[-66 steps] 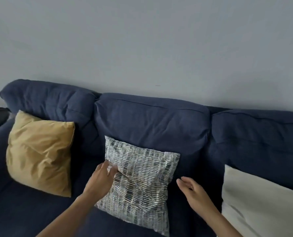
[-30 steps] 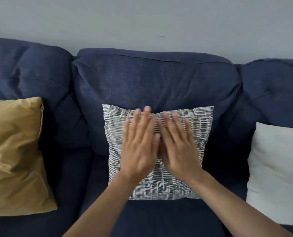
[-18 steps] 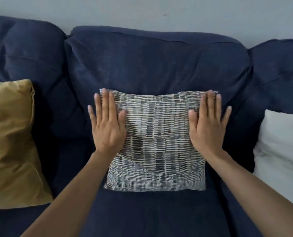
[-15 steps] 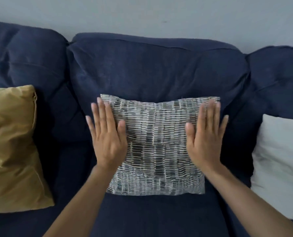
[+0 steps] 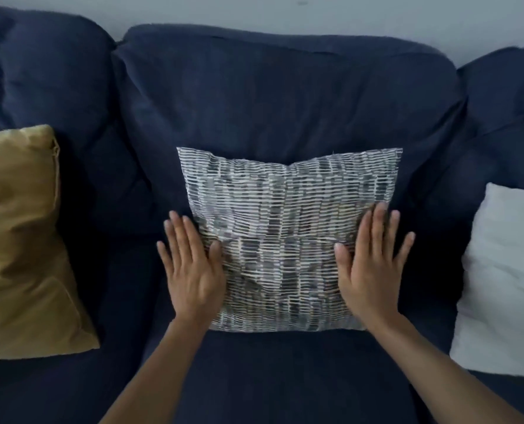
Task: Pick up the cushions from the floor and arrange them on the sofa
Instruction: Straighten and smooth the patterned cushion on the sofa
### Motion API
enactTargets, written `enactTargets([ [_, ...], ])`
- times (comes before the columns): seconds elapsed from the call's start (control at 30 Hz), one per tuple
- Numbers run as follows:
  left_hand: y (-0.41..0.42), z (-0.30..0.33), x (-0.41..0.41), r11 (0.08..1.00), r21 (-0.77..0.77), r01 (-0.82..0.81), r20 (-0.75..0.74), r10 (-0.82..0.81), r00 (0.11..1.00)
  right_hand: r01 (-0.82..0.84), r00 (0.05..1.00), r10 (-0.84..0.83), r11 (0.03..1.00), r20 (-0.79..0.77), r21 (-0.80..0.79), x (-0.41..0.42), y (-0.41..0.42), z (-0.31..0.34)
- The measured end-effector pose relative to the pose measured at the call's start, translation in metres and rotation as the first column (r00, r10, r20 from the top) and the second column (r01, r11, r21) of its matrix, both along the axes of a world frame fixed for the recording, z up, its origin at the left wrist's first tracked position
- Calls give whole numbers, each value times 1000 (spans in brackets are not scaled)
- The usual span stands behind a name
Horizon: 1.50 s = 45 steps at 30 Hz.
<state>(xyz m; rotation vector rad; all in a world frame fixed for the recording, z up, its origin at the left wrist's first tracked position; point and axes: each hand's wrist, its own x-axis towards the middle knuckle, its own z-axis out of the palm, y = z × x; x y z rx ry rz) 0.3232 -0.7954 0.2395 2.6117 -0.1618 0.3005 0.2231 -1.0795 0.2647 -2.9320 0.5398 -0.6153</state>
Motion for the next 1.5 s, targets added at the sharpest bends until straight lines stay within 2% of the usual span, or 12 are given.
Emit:
enactTargets([
  [0.1, -4, 19, -22, 997, -22, 72, 117, -69, 991, -161, 985, 161, 987, 66, -5, -12, 20, 6],
  [0.23, -53, 19, -57, 875, 207, 438, 228, -479, 848, -489, 872, 488, 860, -41, -145, -21, 58, -13],
  [0.3, -52, 0, -59, 846, 316, 429, 175, -496, 850, -453, 892, 441, 877, -102, -161, -24, 51, -26],
  [0.43, 20, -26, -51, 885, 390, 253, -41, -258, 965, -290, 944, 264, 949, -197, -119, -47, 6, -34],
  [0.57, 80, -11, -40, 956, 217, 197, -193, -156, 969, 3, 985, 32, 978, -169, 206, -65, -39, -10],
  [0.67, 66, 44, -8, 968, -244, 57, -317, -136, 939, 63, 997, -74, 701, -15, 711, -30, -39, 46],
  [0.73, 42, 78, 19, 889, -456, -48, -337, -123, 933, 44, 994, -107, 484, 9, 874, 5, -40, 79],
  [0.83, 9, 109, 48, 833, -549, -73, -412, -193, 891, 41, 998, -65, 437, -14, 898, 45, -44, 98],
  [1.0, -2, 120, 64, 900, -433, -46, -410, -151, 900, 45, 991, -128, 521, 27, 852, 60, -51, 103],
  [1.17, 2, 118, 78, 941, -328, -77, -376, -56, 925, 82, 982, -188, 476, 10, 875, 68, -55, 104],
  [1.33, 6, 120, 73, 933, -355, -53, -415, -107, 903, 91, 979, -204, 426, -2, 900, 56, -53, 103],
  [1.5, 23, 131, 55, 961, -265, 78, -414, -186, 891, 66, 983, -181, 481, 26, 874, 33, -47, 111],
])
